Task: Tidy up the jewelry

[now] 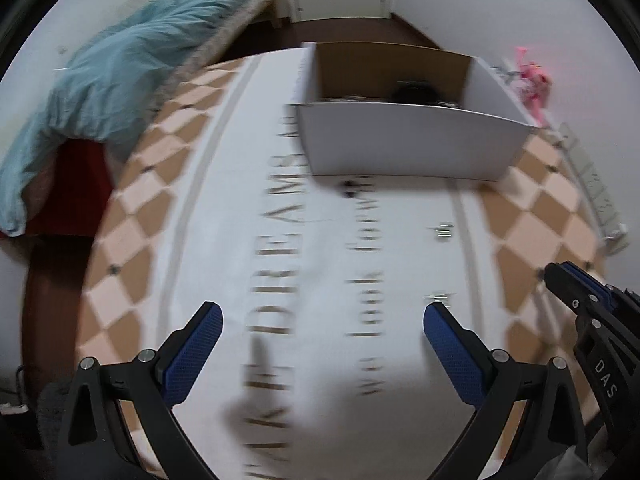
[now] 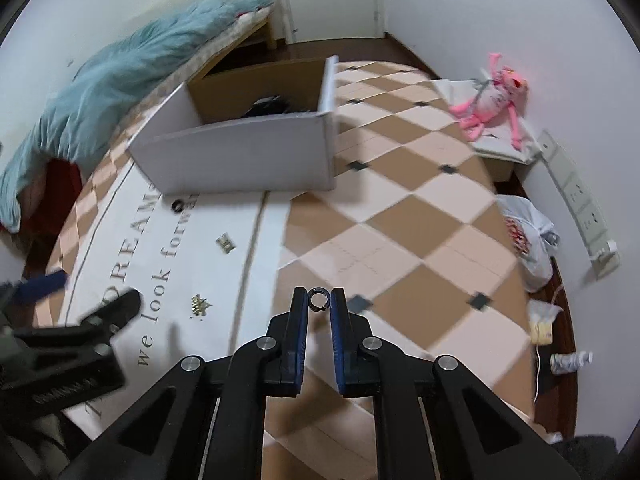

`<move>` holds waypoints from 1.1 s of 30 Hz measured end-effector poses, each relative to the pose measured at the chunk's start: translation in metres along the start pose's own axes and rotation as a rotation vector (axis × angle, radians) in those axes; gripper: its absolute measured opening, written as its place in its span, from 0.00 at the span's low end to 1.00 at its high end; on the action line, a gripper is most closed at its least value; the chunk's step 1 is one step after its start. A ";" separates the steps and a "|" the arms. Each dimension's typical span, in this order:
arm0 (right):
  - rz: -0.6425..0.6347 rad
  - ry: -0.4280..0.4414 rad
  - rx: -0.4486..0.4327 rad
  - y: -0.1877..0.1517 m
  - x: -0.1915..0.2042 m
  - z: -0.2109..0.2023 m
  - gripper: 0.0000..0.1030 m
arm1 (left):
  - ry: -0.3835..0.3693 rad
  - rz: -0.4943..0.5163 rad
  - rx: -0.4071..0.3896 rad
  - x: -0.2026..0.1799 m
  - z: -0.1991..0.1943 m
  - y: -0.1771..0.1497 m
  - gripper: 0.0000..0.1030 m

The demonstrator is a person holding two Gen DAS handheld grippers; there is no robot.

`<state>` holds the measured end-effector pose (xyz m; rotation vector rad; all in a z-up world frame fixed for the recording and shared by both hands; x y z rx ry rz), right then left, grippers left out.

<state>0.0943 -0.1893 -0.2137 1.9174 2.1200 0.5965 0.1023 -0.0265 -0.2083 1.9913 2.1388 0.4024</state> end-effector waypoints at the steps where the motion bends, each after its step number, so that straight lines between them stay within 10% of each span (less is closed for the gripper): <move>1: 0.011 -0.001 -0.002 0.000 -0.004 -0.003 0.11 | -0.022 0.006 0.006 -0.009 0.002 0.001 0.99; 7: 0.078 -0.027 -0.003 -0.001 -0.030 -0.012 0.11 | -0.049 0.068 0.008 -0.047 0.012 0.002 0.73; 14: 0.080 -0.046 0.007 -0.005 -0.040 -0.013 0.11 | -0.076 0.112 -0.012 -0.059 0.017 0.001 0.10; 25: 0.089 0.029 -0.048 0.017 -0.031 -0.042 0.11 | -0.140 0.104 -0.062 -0.051 -0.013 0.014 0.05; 33: 0.061 0.207 -0.076 0.106 0.004 -0.061 0.11 | -0.278 0.028 -0.145 -0.005 -0.087 0.099 0.06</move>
Point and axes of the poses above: each gripper's, at about its wrist camera, not at the fingertips, and z roughly the way its jaws point, x to its left, y to its top, the point moved 2 cm from there along z, roughly the way its jaws point, and after that the axes turned 7 degrees about x, right-handed, at the moved point
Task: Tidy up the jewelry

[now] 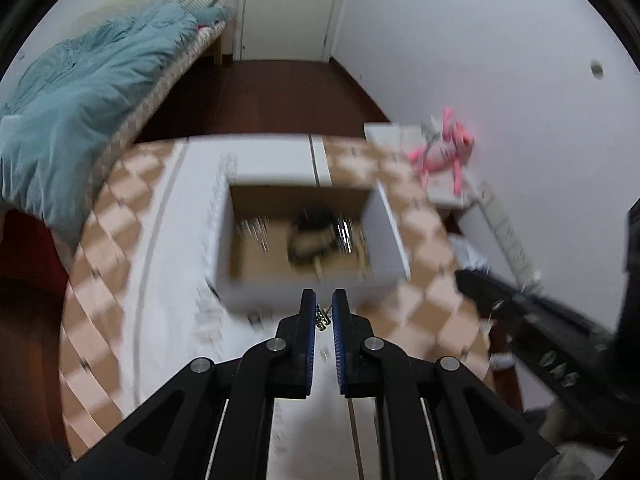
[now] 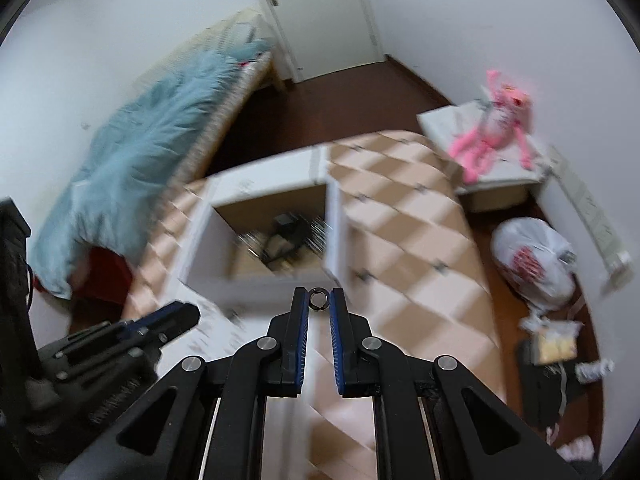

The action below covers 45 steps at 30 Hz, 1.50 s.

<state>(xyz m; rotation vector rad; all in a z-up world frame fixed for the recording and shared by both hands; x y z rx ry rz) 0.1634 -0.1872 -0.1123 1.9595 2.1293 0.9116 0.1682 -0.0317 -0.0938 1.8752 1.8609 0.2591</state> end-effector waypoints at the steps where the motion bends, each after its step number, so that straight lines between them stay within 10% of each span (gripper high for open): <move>1: -0.018 0.014 0.022 0.015 0.007 0.010 0.11 | 0.002 -0.008 0.001 0.007 -0.001 0.016 0.06; 13: -0.080 -0.044 0.324 0.067 0.025 0.105 0.05 | 0.034 -0.063 0.230 0.053 0.068 0.067 0.12; 14: -0.081 -0.054 0.325 0.066 0.023 0.105 0.08 | 0.053 -0.054 0.229 0.054 0.069 0.067 0.17; 16: -0.091 -0.085 0.316 0.064 0.020 0.102 0.36 | 0.099 -0.038 0.216 0.055 0.070 0.066 0.54; 17: -0.098 -0.101 0.310 0.064 0.019 0.101 0.45 | 0.108 -0.036 0.209 0.058 0.070 0.067 0.89; 18: -0.106 -0.116 0.304 0.064 0.019 0.100 0.57 | 0.122 -0.036 0.191 0.060 0.067 0.066 0.98; 24: -0.146 -0.230 0.278 0.061 0.022 0.096 0.91 | 0.232 -0.027 0.117 0.068 0.054 0.062 0.98; 38: -0.090 -0.161 0.152 -0.034 0.028 0.071 0.91 | 0.418 -0.092 0.015 0.093 0.028 -0.017 0.98; 45: -0.136 -0.107 0.181 -0.076 0.039 0.115 0.63 | 0.451 -0.144 0.137 0.125 0.070 -0.071 0.98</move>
Point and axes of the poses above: each gripper's, at about its wrist camera, not at the fingertips, and z roughly the way its jaws point, x to its left, y to its top, the point moved 2 cm from there along z, roughly the way its jaws point, and after that the axes turned 7 degrees about x, right-handed, at the moved point
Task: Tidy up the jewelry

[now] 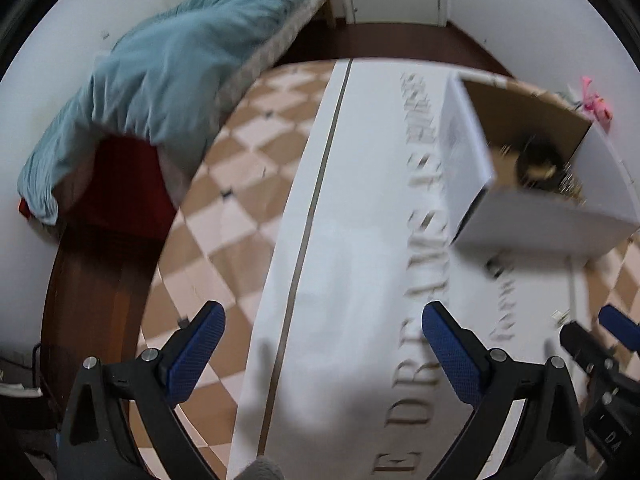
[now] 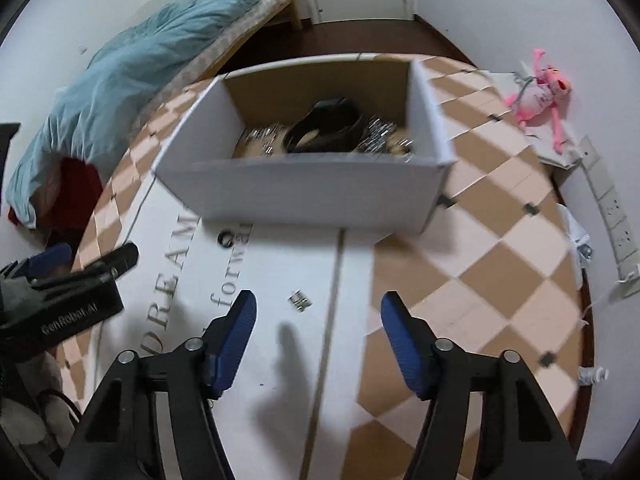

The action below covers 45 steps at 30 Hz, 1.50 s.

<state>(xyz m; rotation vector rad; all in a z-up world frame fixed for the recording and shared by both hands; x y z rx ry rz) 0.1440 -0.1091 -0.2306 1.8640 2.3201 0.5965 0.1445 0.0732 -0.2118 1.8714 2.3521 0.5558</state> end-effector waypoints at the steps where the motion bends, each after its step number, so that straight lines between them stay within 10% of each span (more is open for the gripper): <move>1: -0.012 -0.008 -0.002 -0.002 0.004 0.005 0.59 | 0.003 -0.006 0.008 0.003 0.005 -0.003 0.98; 5: -0.049 -0.038 -0.019 -0.003 0.014 0.014 0.42 | -0.008 -0.023 0.021 0.009 0.011 -0.010 0.98; 7: -0.071 -0.074 -0.028 -0.003 0.018 0.016 0.08 | -0.012 -0.025 0.014 0.010 0.010 -0.009 0.98; 20: 0.119 -0.082 -0.091 -0.003 -0.047 -0.026 0.08 | -0.115 0.104 -0.061 -0.067 -0.003 0.009 0.97; 32: 0.196 -0.116 -0.095 -0.008 -0.083 -0.033 0.08 | -0.117 0.191 -0.082 -0.107 0.004 0.017 0.12; 45: 0.185 -0.080 -0.154 0.001 -0.078 -0.067 0.08 | -0.217 0.170 -0.111 -0.097 -0.040 0.003 0.10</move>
Point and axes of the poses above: each gripper's, at about its wrist camera, not at the fingertips, and z roughly the way its jaws point, x to its left, y to its top, the point moved 2 cm from there along z, roughly the way its jaws point, and after that the axes turned 7 degrees about x, right-handed, at the moved point
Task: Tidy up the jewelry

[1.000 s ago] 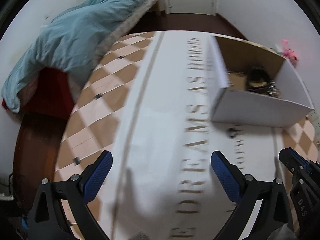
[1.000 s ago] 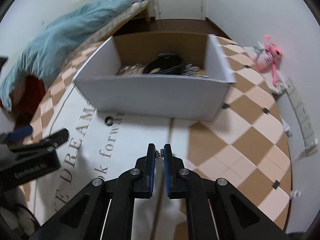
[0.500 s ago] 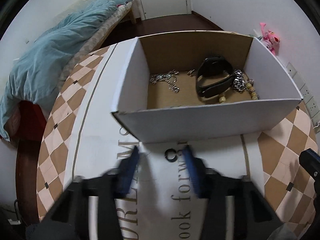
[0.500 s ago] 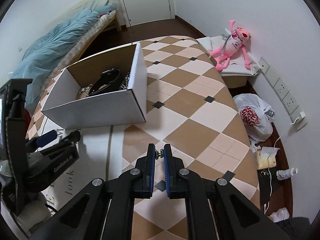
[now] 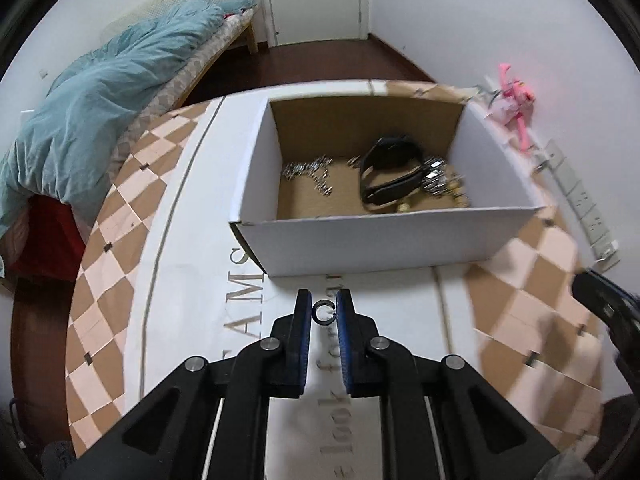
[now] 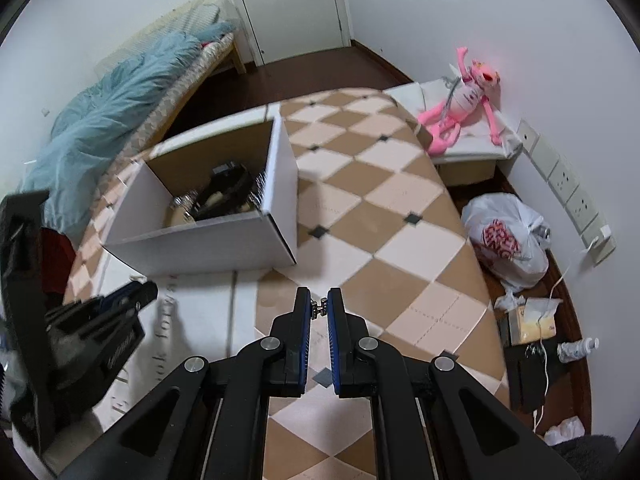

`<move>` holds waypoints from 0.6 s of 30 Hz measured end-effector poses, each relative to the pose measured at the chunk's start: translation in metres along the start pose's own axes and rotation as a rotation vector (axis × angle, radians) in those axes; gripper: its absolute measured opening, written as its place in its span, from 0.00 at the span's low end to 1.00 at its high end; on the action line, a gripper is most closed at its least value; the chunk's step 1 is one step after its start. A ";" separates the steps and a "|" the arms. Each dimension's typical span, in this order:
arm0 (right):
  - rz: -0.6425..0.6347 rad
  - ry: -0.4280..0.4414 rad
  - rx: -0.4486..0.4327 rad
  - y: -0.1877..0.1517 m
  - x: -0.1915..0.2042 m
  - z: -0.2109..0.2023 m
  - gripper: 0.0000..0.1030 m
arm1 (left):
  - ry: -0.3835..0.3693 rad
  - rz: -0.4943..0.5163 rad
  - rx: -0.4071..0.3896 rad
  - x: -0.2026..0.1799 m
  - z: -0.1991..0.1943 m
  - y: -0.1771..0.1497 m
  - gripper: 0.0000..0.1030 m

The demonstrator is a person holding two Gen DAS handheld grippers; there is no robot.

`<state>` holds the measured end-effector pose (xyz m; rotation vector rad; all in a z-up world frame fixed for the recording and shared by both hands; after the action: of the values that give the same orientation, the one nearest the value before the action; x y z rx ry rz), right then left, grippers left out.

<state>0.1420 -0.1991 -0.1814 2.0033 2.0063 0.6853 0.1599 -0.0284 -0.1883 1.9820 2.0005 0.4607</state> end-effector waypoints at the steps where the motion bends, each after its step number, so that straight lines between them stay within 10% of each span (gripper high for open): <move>1: -0.010 0.007 -0.010 0.004 0.003 -0.006 0.08 | -0.012 0.002 -0.010 -0.001 -0.010 0.000 0.10; 10: -0.078 0.073 -0.071 0.057 0.036 -0.033 0.08 | -0.091 -0.018 -0.096 0.011 -0.068 0.052 0.09; 18: -0.081 0.183 0.055 0.117 0.055 0.004 0.08 | -0.156 -0.042 0.018 0.030 -0.036 0.108 0.10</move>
<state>0.2447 -0.1495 -0.1201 1.9400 2.2182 0.8310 0.2425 0.0010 -0.1093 1.9181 1.9522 0.2705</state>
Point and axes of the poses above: each gripper's, at about its wrist camera, not at the fingertips, and z roughly the way its jaws point, x to its left, y to its top, the point moved 2 cm from there along z, roughly the way its jaws point, and after that the axes turned 7 degrees about x, right-handed, at the moved point
